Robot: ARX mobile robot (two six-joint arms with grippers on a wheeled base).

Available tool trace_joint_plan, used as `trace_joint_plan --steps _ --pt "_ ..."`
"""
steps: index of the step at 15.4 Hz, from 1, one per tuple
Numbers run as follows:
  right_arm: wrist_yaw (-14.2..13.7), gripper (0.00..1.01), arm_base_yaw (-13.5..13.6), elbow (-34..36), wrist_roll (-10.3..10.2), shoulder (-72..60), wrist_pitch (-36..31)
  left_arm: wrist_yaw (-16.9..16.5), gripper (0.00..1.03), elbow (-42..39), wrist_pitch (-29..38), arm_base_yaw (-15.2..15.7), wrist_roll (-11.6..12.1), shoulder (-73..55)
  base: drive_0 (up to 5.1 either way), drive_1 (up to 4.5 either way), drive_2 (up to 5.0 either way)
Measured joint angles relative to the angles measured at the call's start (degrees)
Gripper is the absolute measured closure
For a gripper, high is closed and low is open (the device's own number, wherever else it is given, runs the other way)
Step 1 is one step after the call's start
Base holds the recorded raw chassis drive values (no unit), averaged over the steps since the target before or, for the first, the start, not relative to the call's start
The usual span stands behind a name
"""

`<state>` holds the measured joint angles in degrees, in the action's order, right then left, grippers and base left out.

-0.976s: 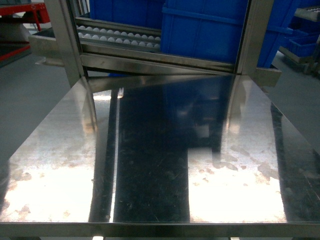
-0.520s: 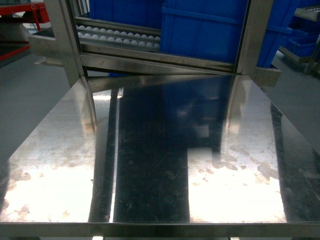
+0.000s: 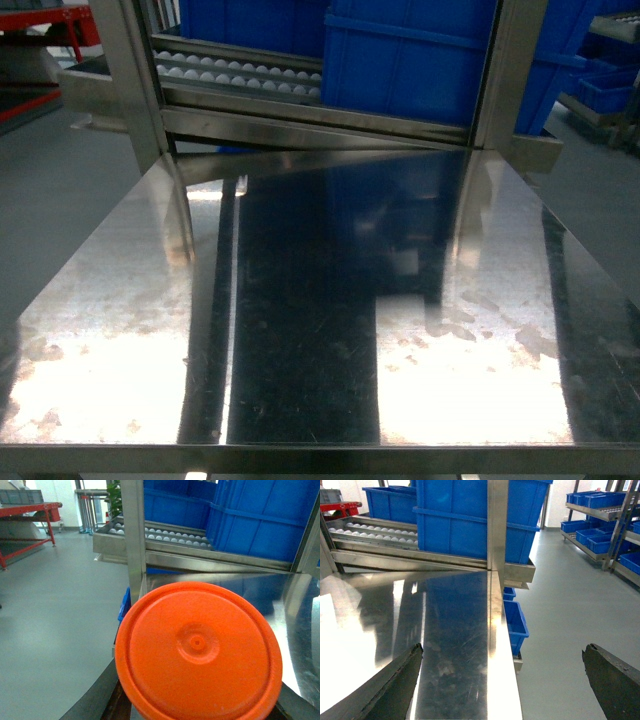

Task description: Pick capacitor and pack into box

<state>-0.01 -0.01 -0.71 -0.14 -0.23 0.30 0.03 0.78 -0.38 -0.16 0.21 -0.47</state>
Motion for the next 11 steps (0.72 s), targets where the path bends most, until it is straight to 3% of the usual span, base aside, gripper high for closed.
trace_joint_plan --steps 11 --pt "0.0 0.03 0.0 0.0 0.0 0.0 0.0 0.0 0.58 0.0 0.2 0.0 0.0 0.0 0.0 0.0 0.0"
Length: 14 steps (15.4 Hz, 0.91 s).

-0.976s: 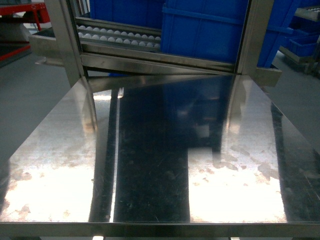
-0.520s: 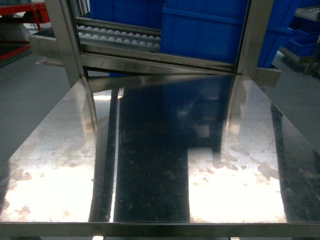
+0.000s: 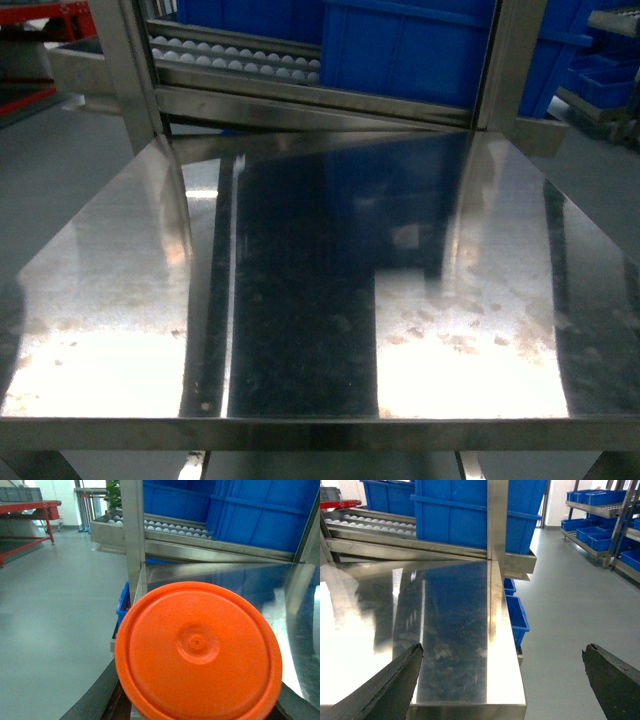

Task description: Pick capacitor and pack into box

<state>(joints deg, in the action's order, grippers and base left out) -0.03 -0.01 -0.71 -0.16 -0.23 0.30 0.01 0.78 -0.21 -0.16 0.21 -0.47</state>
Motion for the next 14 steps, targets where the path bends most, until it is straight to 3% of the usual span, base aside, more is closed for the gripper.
trace_joint_plan --steps 14 --pt "0.0 0.03 0.0 0.0 0.0 0.0 0.0 0.0 0.58 0.0 -0.2 0.0 0.0 0.0 0.0 0.0 0.0"
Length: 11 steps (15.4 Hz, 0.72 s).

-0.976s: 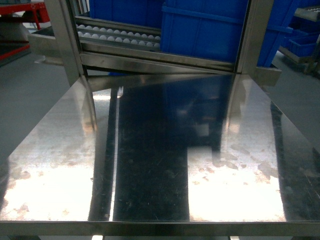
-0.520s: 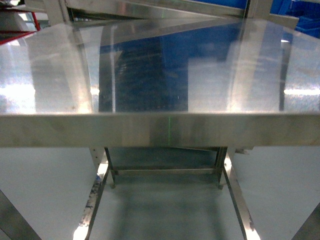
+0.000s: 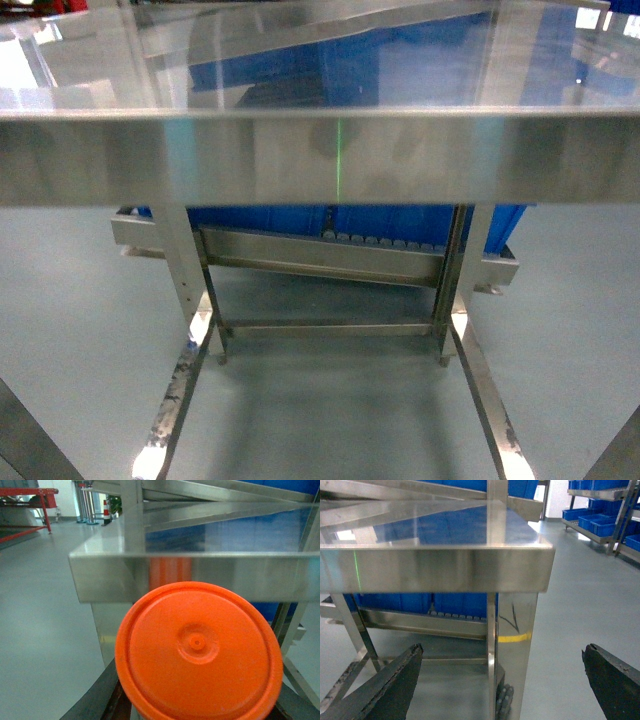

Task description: Pick capacitor and pack into box

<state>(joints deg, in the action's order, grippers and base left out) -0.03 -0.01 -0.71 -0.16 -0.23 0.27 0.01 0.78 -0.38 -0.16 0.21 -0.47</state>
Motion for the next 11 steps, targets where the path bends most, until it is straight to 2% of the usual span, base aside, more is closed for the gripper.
trace_joint_plan --steps 11 --pt "0.0 0.03 0.0 0.0 0.0 0.0 0.0 0.0 0.58 0.0 0.0 0.0 0.0 0.0 0.0 0.0 0.0"
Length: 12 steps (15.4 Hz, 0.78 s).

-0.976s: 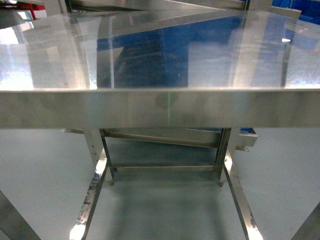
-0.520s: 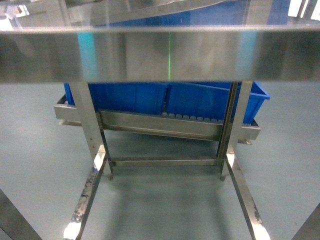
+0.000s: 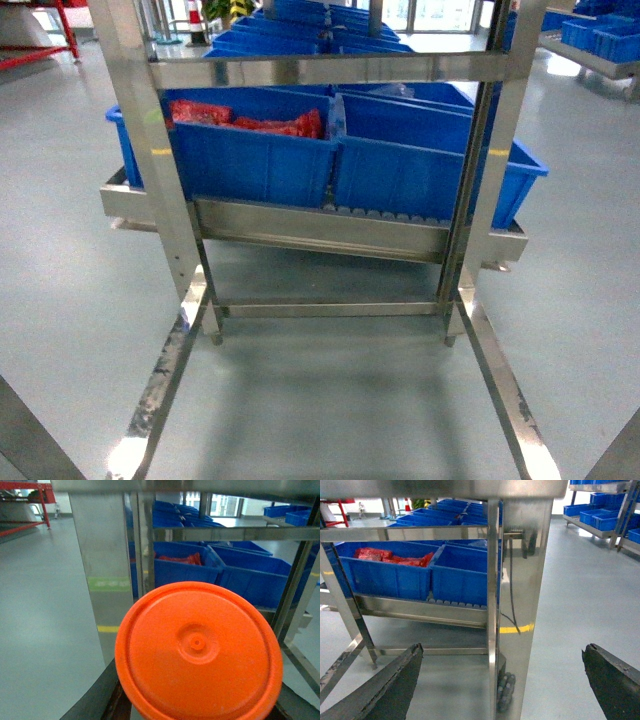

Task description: Pick capacitor and pack into box

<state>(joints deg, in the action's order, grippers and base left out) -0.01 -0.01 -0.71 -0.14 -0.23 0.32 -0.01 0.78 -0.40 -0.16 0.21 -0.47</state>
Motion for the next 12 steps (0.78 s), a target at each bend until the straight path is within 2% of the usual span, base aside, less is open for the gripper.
trace_joint_plan --steps 11,12 --pt "0.0 0.03 0.0 0.0 0.0 0.0 0.0 0.0 0.58 0.0 0.0 0.0 0.0 0.0 0.0 0.0 0.0" --pt "0.0 0.03 0.0 0.0 0.0 0.0 0.0 0.0 0.58 0.0 0.0 0.0 0.0 0.0 -3.3 1.73 1.7"
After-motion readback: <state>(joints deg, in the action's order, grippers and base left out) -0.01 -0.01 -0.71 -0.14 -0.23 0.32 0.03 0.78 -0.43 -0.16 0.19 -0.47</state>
